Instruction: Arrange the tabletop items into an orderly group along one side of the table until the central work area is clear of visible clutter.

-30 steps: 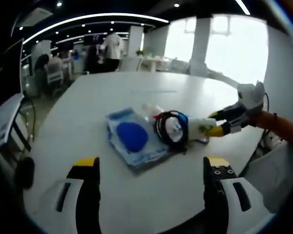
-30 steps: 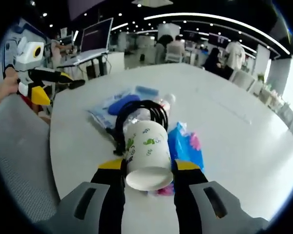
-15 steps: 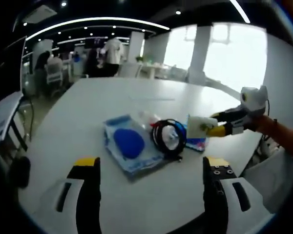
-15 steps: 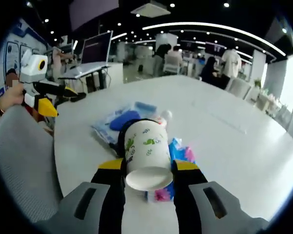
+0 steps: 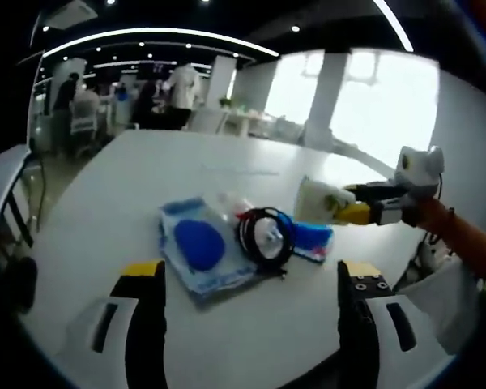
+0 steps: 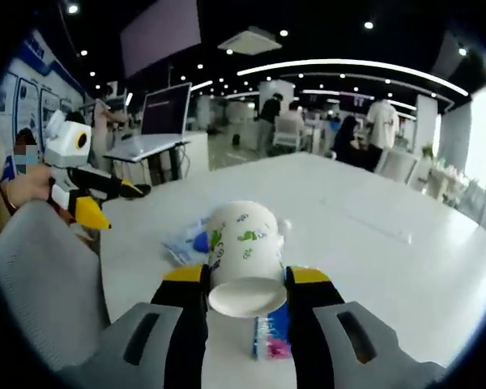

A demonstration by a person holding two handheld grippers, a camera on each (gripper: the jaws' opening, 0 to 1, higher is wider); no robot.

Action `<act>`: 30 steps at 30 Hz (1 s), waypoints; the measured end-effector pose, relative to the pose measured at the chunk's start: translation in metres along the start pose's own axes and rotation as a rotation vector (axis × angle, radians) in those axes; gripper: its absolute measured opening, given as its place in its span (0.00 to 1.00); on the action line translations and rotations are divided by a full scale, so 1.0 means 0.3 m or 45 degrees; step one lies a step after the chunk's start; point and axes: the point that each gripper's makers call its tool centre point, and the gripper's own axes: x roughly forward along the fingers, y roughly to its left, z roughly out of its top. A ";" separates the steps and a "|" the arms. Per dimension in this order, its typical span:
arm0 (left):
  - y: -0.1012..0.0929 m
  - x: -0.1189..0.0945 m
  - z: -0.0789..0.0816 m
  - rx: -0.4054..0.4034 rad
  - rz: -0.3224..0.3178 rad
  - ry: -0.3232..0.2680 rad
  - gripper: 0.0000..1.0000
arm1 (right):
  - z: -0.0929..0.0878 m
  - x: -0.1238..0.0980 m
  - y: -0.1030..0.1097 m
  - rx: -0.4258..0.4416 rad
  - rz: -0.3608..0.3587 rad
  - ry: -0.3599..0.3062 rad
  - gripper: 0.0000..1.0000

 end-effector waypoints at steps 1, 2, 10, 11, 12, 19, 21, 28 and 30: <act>-0.010 0.003 0.012 0.001 -0.008 -0.011 0.86 | 0.002 0.001 0.003 -0.005 -0.001 -0.003 0.38; -0.020 0.007 0.019 0.001 -0.018 -0.018 0.85 | 0.003 0.002 0.005 -0.010 0.000 -0.002 0.38; -0.105 0.036 0.077 -0.051 -0.135 -0.071 0.83 | 0.025 0.008 0.048 -0.041 0.021 -0.023 0.38; -0.112 0.038 0.085 -0.077 -0.151 -0.080 0.83 | 0.028 0.008 0.055 -0.046 0.026 -0.027 0.38; -0.114 0.038 0.088 -0.087 -0.157 -0.084 0.82 | 0.035 0.008 0.063 -0.045 0.031 -0.038 0.38; -0.133 0.043 0.111 -0.196 -0.215 -0.131 0.80 | 0.089 0.008 0.107 -0.006 0.066 -0.115 0.38; -0.146 0.044 0.112 -0.221 -0.247 -0.136 0.80 | 0.108 0.007 0.120 0.013 0.082 -0.147 0.38; -0.194 0.043 0.134 -0.365 -0.370 -0.192 0.77 | 0.173 -0.002 0.183 0.047 0.149 -0.244 0.38; -0.200 0.041 0.146 -0.416 -0.395 -0.216 0.77 | 0.180 0.000 0.195 0.050 0.169 -0.258 0.38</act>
